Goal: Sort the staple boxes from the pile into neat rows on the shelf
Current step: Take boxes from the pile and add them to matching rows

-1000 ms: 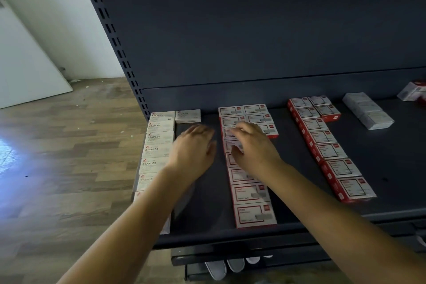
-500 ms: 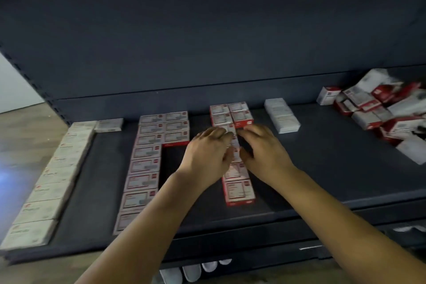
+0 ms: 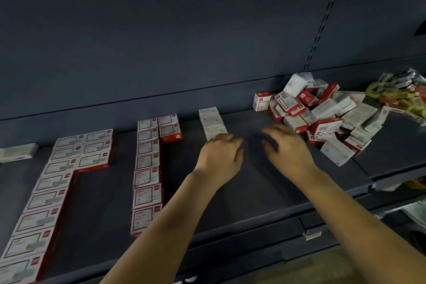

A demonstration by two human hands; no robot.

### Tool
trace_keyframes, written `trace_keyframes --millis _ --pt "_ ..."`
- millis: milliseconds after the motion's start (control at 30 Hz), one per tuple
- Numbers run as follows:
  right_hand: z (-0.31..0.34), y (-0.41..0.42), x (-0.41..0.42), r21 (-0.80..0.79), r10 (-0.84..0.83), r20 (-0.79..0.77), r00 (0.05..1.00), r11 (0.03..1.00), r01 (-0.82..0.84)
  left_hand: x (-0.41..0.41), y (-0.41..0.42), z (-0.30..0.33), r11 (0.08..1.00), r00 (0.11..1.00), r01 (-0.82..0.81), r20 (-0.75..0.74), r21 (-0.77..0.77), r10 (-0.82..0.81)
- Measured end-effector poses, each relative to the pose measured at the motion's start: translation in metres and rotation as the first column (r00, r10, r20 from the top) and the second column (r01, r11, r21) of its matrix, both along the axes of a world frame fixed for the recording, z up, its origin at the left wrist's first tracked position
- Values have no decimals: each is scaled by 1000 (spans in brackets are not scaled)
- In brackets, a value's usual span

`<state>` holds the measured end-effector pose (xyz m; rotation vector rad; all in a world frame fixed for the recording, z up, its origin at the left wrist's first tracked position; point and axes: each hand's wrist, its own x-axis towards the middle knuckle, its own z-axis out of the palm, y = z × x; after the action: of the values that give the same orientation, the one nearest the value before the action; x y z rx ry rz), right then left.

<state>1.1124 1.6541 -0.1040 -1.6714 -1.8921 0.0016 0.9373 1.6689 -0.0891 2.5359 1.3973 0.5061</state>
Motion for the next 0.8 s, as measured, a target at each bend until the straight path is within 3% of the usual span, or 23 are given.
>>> trace_keyframes --millis 133,333,467,600,800 --pt "16 21 53 5 -229 1 973 973 229 47 12 2 995 995 95 -40 16 -94" --pt "39 46 101 -123 -437 207 876 876 466 87 28 4 985 973 164 -170 47 -154" --pt "37 52 113 -204 -387 342 856 859 470 95 30 -1 985 972 175 -160 14 -170" --pt "35 53 116 -177 -382 343 858 871 458 95 31 -4 987 973 159 -172 11 -155" --pt "23 47 122 68 -381 252 890 924 376 90 32 -5 993 979 116 -164 -37 -120"
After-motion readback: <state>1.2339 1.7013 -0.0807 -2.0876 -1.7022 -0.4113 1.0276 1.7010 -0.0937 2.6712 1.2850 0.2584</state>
